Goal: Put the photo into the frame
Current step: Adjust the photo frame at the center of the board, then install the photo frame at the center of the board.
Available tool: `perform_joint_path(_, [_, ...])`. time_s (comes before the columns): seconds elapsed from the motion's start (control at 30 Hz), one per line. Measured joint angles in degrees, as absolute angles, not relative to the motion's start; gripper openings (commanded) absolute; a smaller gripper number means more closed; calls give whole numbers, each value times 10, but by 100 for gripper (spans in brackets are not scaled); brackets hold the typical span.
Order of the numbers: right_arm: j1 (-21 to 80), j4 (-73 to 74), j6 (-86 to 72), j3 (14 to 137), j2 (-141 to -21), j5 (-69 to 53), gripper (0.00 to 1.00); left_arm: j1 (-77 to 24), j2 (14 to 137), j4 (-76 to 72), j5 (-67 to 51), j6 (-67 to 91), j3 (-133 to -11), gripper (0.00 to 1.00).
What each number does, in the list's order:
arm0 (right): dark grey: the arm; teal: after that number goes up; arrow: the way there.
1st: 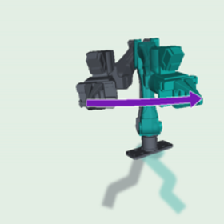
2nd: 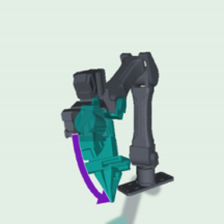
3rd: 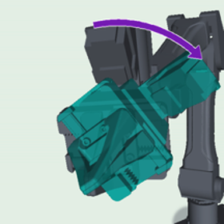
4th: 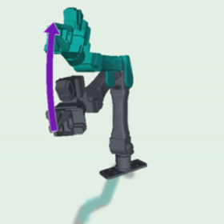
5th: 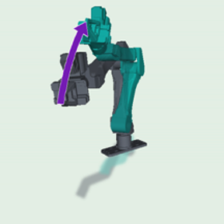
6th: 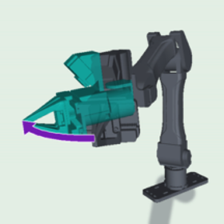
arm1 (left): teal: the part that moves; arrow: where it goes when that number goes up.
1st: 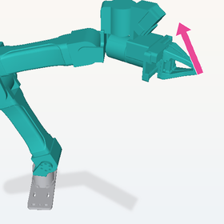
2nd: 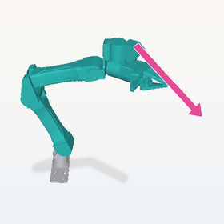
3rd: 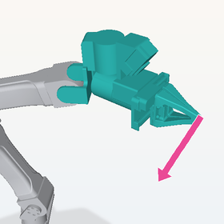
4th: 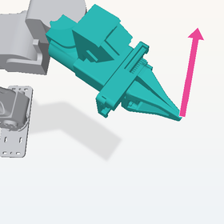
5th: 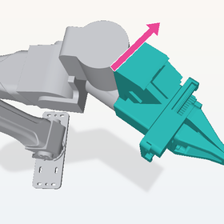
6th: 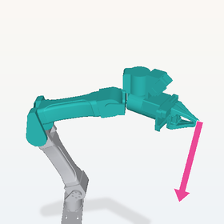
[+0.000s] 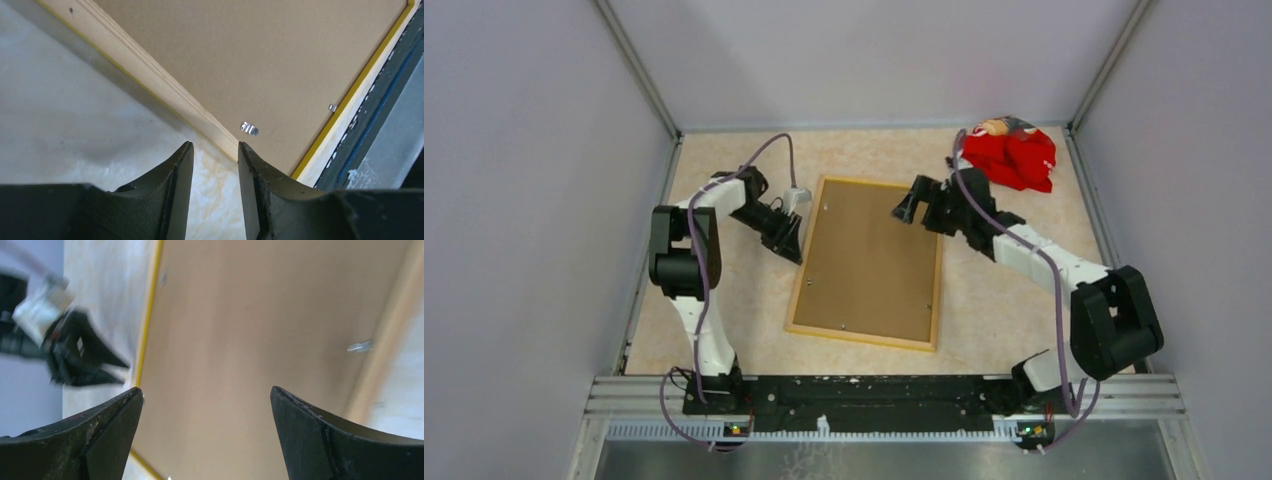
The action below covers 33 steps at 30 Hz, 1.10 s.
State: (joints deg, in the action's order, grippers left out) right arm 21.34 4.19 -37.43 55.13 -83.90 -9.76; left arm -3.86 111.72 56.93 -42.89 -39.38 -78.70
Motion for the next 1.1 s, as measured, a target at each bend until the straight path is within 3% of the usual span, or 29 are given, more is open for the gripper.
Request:
perform_joint_path(0.3, [428, -78, -409, 480, -886, -117, 94, -39, 1187, 562, -466, -339, -798, 22])
perform_joint_path(0.73, [508, -191, -444, 570, -1074, -150, 89, -37, 1187, 559, -474, -311, -797, 12])
perform_joint_path(1.1, [521, -219, -472, 614, -1125, -171, 89, -34, 1186, 556, -476, -300, -795, 9])
